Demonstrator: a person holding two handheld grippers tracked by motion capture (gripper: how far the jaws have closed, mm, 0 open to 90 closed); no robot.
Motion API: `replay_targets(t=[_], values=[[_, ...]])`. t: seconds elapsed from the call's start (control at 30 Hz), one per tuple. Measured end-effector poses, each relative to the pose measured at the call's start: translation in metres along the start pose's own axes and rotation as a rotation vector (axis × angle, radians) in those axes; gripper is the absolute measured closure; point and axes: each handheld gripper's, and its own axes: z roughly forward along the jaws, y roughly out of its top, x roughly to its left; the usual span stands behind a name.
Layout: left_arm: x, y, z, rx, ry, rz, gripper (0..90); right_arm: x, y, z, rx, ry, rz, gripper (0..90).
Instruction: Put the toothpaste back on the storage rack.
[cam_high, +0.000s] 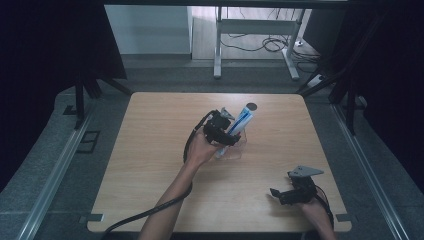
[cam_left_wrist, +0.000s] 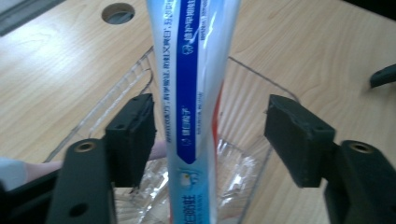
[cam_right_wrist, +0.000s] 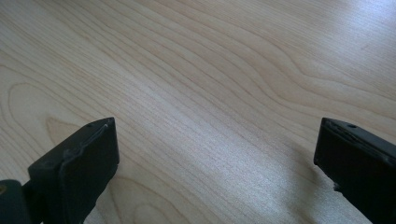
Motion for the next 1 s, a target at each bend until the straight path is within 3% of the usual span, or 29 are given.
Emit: replay_targets(t=[0.33, 0.53, 1.0], values=[[-0.008, 0.0, -0.011, -0.013, -0.037, 0.0, 20.6, 0.0, 0.0, 0.0, 0.0, 0.0, 0.0, 0.1], [-0.01, -0.002, -0.019, -0.021, -0.038, 0.004, 14.6, 0.0, 0.0, 0.0, -0.001, 0.001, 0.001, 0.1], [-0.013, -0.014, -0.037, -0.011, -0.029, 0.039, 13.3, 0.001, 0.0, 0.0, -0.002, -0.004, -0.002, 0.1]])
